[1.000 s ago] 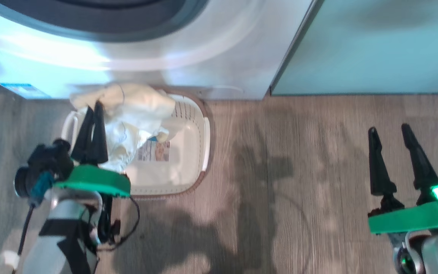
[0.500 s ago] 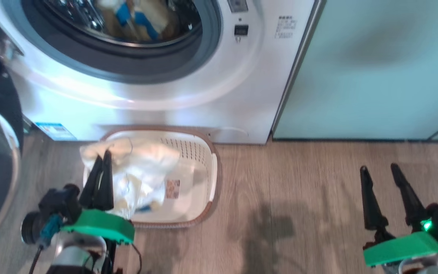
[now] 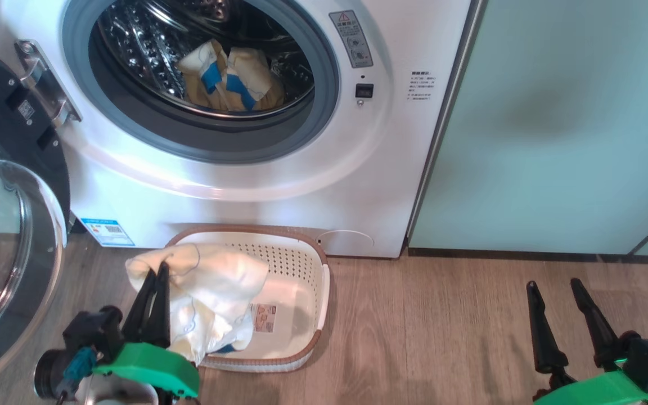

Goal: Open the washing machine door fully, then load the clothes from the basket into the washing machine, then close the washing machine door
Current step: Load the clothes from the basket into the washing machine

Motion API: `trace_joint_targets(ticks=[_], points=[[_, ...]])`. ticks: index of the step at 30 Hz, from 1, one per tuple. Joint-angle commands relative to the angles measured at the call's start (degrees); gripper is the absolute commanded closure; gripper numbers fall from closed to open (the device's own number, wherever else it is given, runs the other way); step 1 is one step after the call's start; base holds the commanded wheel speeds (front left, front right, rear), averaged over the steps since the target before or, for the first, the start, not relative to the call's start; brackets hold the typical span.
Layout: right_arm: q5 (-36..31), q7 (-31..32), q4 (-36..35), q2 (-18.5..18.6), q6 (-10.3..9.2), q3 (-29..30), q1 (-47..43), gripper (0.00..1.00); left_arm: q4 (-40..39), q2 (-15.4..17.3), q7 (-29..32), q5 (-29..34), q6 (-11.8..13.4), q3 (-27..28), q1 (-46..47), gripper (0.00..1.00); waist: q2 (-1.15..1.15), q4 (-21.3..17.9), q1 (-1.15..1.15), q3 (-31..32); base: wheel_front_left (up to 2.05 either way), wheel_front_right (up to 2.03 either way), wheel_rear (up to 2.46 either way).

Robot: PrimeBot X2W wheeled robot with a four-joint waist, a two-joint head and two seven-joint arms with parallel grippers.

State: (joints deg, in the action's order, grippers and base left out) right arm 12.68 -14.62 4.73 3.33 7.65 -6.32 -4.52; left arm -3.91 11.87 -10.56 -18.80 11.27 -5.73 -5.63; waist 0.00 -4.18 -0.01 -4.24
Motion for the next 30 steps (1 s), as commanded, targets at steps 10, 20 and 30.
trace_joint_targets(ticks=[10, 20, 30], points=[[0.16, -0.38, -1.61, 0.26, -0.16, -1.76, 0.96, 0.0, -3.27, 1.61, 0.64, -0.5, 0.45, 1.89, 1.14, 1.0, 0.0, 0.22, 0.01, 0.8, 0.0, 0.0, 0.0], [0.14, -0.38, -1.6, 0.14, -0.16, -1.96, 1.25, 0.0, -3.36, 1.71, 0.71, -0.86, 0.47, 1.44, 1.35, 1.0, 0.0, -0.02, 0.01, 0.79, 0.0, 0.0, 0.0], [0.1, -0.38, -1.56, 0.08, -0.16, -1.95, 1.5, 0.0, -2.19, 1.42, 0.35, -1.26, 0.2, 0.59, 2.43, 1.0, 0.0, 0.06, 0.01, 0.69, 0.0, 0.0, 0.0]])
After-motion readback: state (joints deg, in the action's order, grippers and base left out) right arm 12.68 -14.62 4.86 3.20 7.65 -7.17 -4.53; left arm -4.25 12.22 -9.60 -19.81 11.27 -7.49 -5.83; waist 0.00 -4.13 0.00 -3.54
